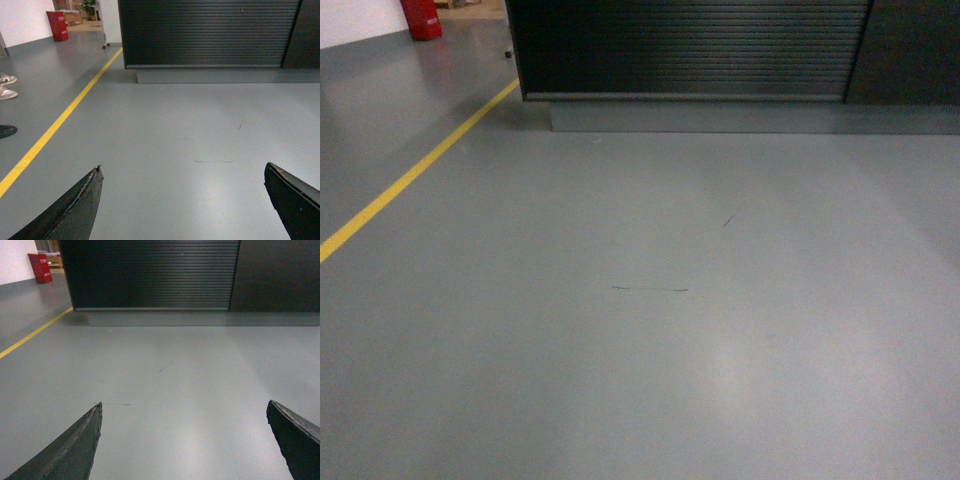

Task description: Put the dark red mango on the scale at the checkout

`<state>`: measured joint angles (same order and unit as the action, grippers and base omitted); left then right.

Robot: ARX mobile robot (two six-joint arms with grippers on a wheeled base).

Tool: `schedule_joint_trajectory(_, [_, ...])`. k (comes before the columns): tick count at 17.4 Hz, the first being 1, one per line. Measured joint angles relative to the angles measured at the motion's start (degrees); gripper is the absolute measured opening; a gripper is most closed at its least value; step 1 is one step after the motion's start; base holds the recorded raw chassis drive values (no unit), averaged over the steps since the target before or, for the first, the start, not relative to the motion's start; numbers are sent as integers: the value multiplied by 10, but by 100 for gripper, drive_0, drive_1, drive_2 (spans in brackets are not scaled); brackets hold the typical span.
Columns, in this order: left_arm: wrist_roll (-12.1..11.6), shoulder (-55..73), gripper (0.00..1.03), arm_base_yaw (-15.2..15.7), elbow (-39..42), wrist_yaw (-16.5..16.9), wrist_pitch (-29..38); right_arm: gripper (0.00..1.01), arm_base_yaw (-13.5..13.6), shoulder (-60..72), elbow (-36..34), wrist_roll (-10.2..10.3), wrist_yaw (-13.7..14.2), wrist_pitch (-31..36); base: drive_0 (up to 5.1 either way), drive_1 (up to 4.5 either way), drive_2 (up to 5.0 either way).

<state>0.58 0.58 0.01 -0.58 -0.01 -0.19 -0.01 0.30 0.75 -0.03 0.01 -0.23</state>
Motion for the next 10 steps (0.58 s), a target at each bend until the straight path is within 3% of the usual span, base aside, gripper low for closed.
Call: schedule_joint_trajectory(10, [0, 0, 98, 0, 0, 0, 0, 98, 0, 0, 0, 0, 0, 0, 0, 0, 0])
